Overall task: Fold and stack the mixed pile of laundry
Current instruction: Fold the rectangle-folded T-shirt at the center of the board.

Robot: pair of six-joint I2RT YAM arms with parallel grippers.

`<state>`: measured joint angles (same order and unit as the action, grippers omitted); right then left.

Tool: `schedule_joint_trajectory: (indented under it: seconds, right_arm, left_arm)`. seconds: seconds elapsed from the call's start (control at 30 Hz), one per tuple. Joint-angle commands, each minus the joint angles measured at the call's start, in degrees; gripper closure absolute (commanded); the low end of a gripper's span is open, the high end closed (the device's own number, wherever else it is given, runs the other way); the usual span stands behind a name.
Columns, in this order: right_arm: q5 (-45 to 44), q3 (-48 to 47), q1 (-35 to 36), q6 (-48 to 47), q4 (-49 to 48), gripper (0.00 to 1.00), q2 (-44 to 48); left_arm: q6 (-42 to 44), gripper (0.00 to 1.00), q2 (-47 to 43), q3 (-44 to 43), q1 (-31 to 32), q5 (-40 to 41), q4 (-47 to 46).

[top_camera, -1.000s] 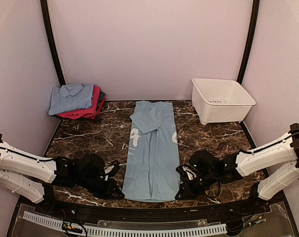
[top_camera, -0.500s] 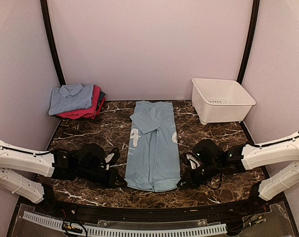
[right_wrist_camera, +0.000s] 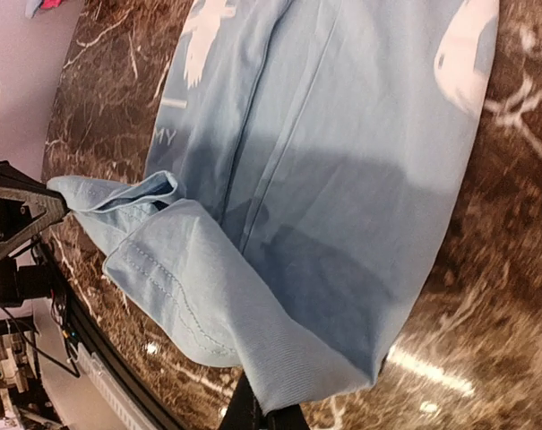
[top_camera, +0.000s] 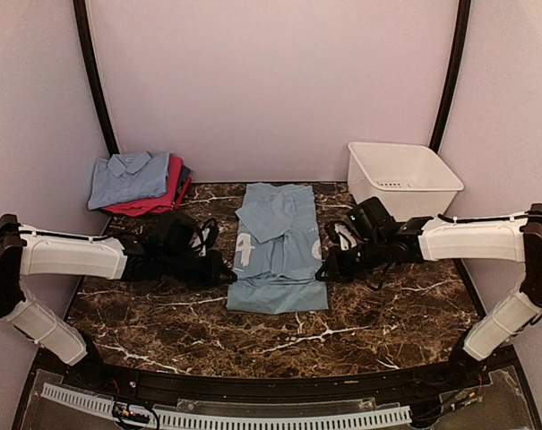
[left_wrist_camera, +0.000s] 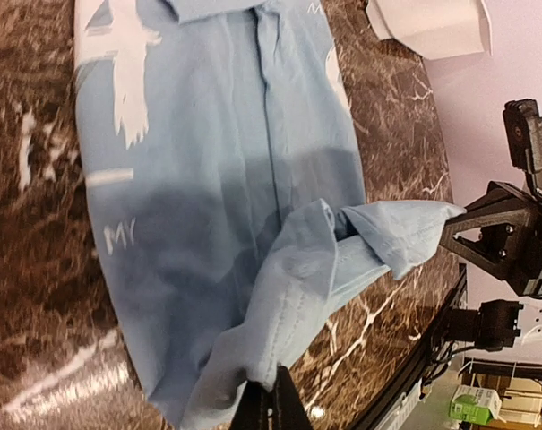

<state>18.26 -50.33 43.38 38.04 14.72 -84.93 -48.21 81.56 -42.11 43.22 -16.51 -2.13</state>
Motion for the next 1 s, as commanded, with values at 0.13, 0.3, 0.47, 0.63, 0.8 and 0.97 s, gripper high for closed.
schedule_joint_trajectory:
  seconds: [0.13, 0.3, 0.47, 0.63, 0.8, 0.97]
  right_arm:
    - [3.94, -15.00, -11.28, -11.82, -0.40, 1.00, -13.37]
    - [6.98, -24.00, -14.98, -14.40, -1.44, 1.00, -22.96]
    - [9.02, -30.36, -17.52, -15.55, -2.36, 1.00, -31.09]
    - [11.09, -33.92, -18.04, -16.03, -1.91, 0.92, -35.79]
    - [11.53, -34.73, -19.11, -15.80, -0.97, 0.55, -33.73]
    - [10.79, -31.84, -20.59, -16.75, 1.36, 0.47, -25.92]
  left_arm:
    - [9.07, 1.00, 12.57, -14.84, -8.79, -1.04, -2.57]
    - [10.82, 1.00, 21.96, -23.16, -12.87, -3.73, -4.33]
    - [11.24, 1.00, 29.72, -27.28, -15.36, -5.51, -7.12]
    - [11.50, 0.95, 33.32, -28.97, -17.19, -6.23, -8.29]
    - [12.64, 0.64, 32.50, -29.64, -17.90, -6.42, -6.52]
    - [14.85, 0.47, 25.08, -27.33, -18.50, -1.98, -1.26]
